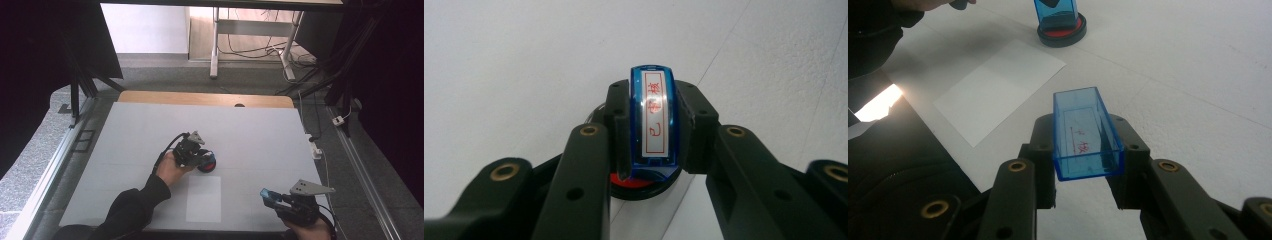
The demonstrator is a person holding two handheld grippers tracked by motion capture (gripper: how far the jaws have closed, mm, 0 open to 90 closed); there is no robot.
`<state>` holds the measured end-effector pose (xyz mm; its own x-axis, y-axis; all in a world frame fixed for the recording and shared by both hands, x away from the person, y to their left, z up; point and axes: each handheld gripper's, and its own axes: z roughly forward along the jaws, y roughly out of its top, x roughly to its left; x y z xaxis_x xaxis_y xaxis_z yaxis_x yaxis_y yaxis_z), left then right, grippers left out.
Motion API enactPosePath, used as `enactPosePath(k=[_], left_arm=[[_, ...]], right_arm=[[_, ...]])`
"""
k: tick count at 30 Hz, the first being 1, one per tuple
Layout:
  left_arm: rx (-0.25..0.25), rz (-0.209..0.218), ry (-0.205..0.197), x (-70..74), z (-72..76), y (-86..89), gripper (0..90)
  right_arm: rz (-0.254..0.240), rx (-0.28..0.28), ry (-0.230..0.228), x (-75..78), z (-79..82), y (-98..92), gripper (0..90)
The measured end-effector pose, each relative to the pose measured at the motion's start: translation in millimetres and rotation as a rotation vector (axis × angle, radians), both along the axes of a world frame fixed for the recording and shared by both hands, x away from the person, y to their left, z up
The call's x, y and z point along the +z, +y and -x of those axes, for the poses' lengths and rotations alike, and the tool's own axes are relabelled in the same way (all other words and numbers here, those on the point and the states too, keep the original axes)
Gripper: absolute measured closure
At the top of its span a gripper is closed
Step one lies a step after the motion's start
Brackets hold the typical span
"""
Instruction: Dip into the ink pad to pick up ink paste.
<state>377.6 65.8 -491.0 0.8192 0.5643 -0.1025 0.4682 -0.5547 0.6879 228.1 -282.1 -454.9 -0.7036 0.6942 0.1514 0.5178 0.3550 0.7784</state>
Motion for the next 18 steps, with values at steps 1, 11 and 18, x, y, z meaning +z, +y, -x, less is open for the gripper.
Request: enactPosePath(k=[1, 11, 18], left_arm=[[0.0, 0.002, 0.001, 0.0, -0.2, 0.2, 70.8], [-0.005, 0.004, -0.012, 1.2, -0.9, -0.2, 70.6], [-0.011, -0.01, -0.039, 10.2, 3.8, 0.8, 70.6]], right_arm=[[0.004, -0.001, -0.001, 0.2, 0.1, 0.1, 67.9], [0.021, 0.014, -0.004, -0.1, 0.8, 2.5, 67.9], [0.012, 0.018, -0.002, -0.4, 1.3, 2.4, 67.8]])
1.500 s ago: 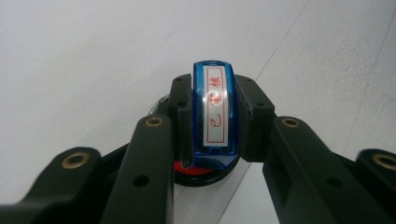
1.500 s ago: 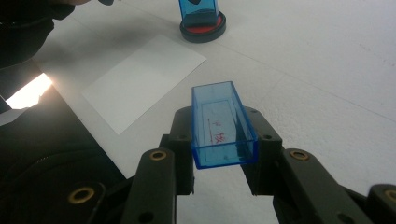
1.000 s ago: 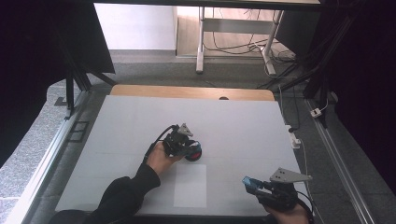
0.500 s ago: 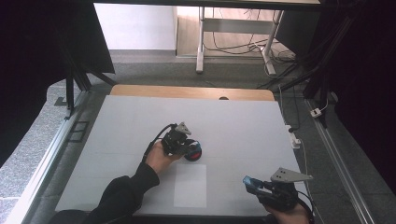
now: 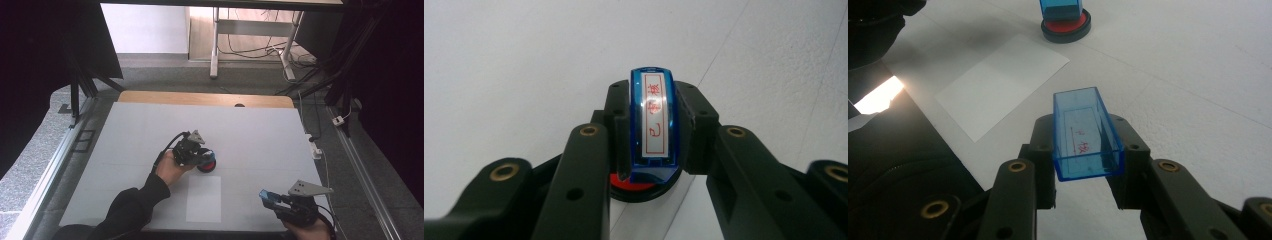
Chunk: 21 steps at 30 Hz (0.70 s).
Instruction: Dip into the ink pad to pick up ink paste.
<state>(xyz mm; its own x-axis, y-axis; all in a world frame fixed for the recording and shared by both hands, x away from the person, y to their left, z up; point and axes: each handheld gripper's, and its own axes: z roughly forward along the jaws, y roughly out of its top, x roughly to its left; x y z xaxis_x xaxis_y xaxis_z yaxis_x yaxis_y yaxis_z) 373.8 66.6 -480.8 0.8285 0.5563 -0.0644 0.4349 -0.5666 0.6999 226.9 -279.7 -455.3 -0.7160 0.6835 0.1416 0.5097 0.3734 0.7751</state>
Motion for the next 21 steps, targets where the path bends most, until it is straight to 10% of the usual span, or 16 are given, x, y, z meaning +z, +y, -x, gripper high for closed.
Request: enactPosePath(k=[21], left_arm=[[-0.018, 0.076, 0.017, 20.5, 20.1, 27.6, 70.5]], right_arm=[[-0.006, -0.006, 0.0, 0.7, -0.5, -1.4, 67.9]])
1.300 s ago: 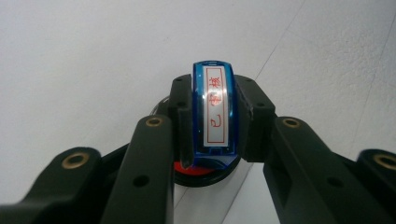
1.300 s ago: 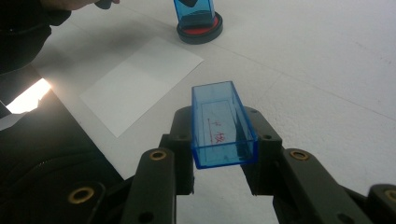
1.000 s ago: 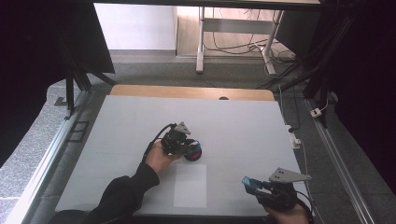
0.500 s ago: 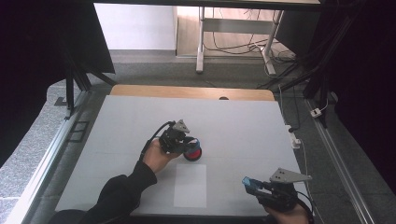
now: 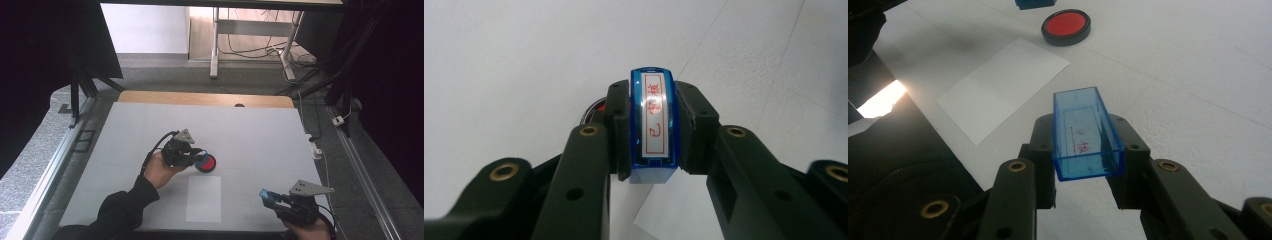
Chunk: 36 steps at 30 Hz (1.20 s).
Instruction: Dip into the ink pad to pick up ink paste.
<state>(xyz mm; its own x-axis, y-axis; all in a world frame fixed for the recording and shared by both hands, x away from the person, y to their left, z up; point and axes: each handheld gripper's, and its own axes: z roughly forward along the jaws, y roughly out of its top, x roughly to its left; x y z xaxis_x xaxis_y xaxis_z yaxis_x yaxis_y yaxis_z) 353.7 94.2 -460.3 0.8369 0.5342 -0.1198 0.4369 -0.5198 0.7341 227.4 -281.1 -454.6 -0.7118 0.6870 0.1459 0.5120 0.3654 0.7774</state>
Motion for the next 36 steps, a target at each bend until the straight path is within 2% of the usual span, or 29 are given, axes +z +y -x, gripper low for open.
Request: enactPosePath(k=[6, 10, 20, 27, 36], left_arm=[[-0.012, 0.023, -0.007, 4.8, 7.0, 3.6, 70.5], [-0.026, 0.03, 0.003, 7.1, 11.7, 3.5, 70.6], [-0.047, 0.046, -0.006, 16.7, 25.4, 6.2, 70.5], [-0.055, 0.056, 0.019, 19.5, 33.6, 9.0, 70.5], [-0.065, 0.064, 0.02, 19.3, 42.8, 11.7, 70.4]], right_arm=[[-0.003, 0.003, 0.001, 0.0, 0.0, -0.2, 67.8], [-0.004, 0.005, 0.001, 0.0, 0.0, -0.3, 67.8], [-0.006, 0.017, -0.004, 0.1, 0.4, -0.3, 67.8], [-0.008, 0.025, -0.004, 0.3, 0.8, -0.1, 67.8], [-0.024, 0.027, -0.004, 0.0, 0.5, -0.9, 67.8]])
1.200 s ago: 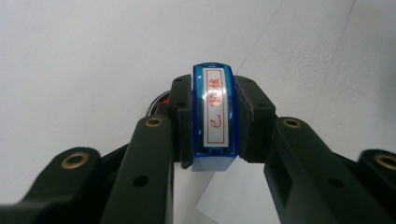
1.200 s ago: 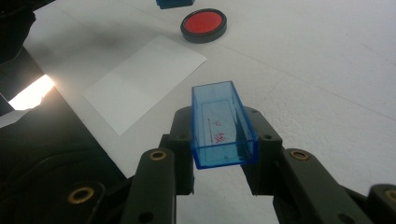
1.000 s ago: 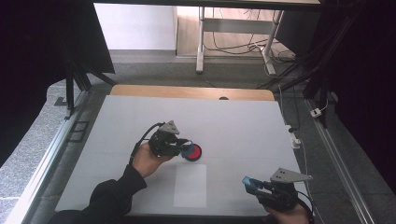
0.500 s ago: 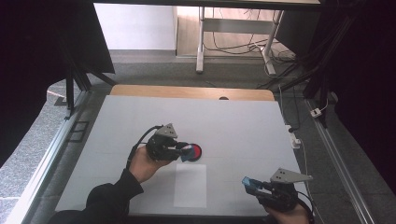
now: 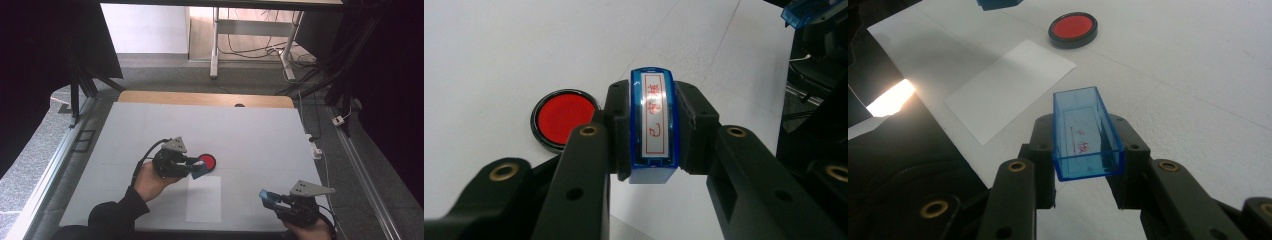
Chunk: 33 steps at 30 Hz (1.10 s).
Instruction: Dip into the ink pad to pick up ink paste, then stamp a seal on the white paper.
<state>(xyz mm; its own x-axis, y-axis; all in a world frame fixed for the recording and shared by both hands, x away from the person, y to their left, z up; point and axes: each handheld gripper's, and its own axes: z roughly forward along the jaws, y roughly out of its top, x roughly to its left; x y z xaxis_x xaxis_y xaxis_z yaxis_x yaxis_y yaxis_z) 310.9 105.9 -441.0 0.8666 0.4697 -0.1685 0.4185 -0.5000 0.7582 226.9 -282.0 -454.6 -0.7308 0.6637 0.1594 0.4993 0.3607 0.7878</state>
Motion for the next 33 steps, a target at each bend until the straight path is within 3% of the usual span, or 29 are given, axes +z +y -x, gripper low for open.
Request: enactPosePath(k=[20, 33], left_arm=[[-0.002, 0.012, 0.003, -7.9, 10.0, -1.5, 70.5], [-0.006, -0.005, 0.002, -20.1, 10.3, -7.7, 70.5]], right_arm=[[0.011, 0.005, 0.006, -0.2, -0.4, 1.3, 67.8], [0.005, 0.009, 0.01, -0.7, -1.2, 0.9, 67.8]])
